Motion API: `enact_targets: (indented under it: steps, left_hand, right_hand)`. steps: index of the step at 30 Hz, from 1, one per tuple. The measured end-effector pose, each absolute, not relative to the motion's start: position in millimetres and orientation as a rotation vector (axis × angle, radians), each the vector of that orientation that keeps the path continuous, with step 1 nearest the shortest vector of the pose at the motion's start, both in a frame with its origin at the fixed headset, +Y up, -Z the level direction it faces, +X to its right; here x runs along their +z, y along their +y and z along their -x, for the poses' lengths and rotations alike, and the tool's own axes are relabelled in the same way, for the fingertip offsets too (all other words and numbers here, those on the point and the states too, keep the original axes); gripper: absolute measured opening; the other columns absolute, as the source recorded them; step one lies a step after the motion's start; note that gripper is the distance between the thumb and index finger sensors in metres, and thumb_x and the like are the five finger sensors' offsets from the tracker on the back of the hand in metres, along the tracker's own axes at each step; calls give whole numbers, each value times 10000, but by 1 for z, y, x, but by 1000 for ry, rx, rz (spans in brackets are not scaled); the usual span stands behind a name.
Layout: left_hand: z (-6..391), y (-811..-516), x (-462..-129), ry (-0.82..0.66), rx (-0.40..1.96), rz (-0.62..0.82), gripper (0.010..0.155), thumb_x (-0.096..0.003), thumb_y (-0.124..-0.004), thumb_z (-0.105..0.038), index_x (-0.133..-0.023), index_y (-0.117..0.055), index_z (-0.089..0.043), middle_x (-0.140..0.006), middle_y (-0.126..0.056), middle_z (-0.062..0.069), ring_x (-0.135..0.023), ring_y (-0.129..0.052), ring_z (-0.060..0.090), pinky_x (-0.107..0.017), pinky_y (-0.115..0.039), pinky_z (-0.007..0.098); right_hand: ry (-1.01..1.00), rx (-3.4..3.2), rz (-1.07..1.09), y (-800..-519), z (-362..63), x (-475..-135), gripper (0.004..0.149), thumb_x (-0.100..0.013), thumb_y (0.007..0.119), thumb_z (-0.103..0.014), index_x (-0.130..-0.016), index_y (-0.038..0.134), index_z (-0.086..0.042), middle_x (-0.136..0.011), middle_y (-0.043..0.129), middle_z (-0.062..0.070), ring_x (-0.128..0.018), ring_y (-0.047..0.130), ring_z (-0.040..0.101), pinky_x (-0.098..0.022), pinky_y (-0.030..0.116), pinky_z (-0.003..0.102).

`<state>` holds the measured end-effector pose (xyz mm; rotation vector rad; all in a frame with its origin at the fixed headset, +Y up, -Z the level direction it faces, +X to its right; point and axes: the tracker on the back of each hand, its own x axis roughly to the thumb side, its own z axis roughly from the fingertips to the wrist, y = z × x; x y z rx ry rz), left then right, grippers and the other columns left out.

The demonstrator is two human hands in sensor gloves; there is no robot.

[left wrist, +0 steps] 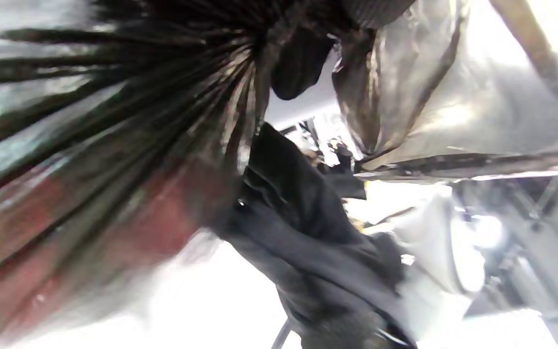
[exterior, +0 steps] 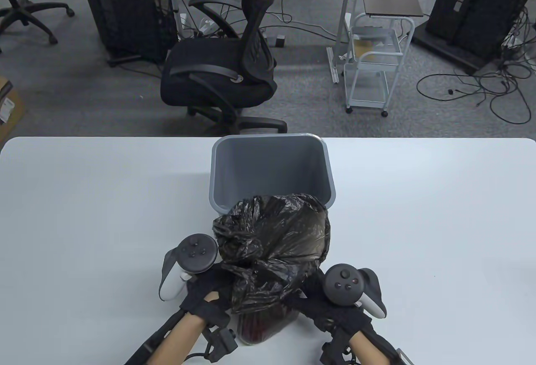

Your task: Twist garbage bag top to tighten it

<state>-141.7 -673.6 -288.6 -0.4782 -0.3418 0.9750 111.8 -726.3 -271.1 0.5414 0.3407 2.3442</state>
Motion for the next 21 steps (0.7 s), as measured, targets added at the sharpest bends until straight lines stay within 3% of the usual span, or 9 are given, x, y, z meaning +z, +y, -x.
enact_targets:
  steps: [9,21]
  left_hand:
    - [139,-685,-293,-166,561,251,469,-623,-599,-484,-1018,-714,-261,-1195,-623,97,-1137,-502,400,-714,-438,672]
    - [117,-705,-285,-146,126,70,508,-611,-581,-513,-1063,-645,-289,-1196,-634,45,-1146,-549,367,-735,-455,665]
  right_hand:
    - [352,2289,-494,-726,-119,-275,650,-582,732,-339,-1162,525,-132,-1186,567,165,-1080,462,520,-709,512,690]
    - [253,2224,-456,-712,-132,-273,615,-590,705,-342,-1141,574,-101,-1154,607,201,-1048,491,543,-686,530,687]
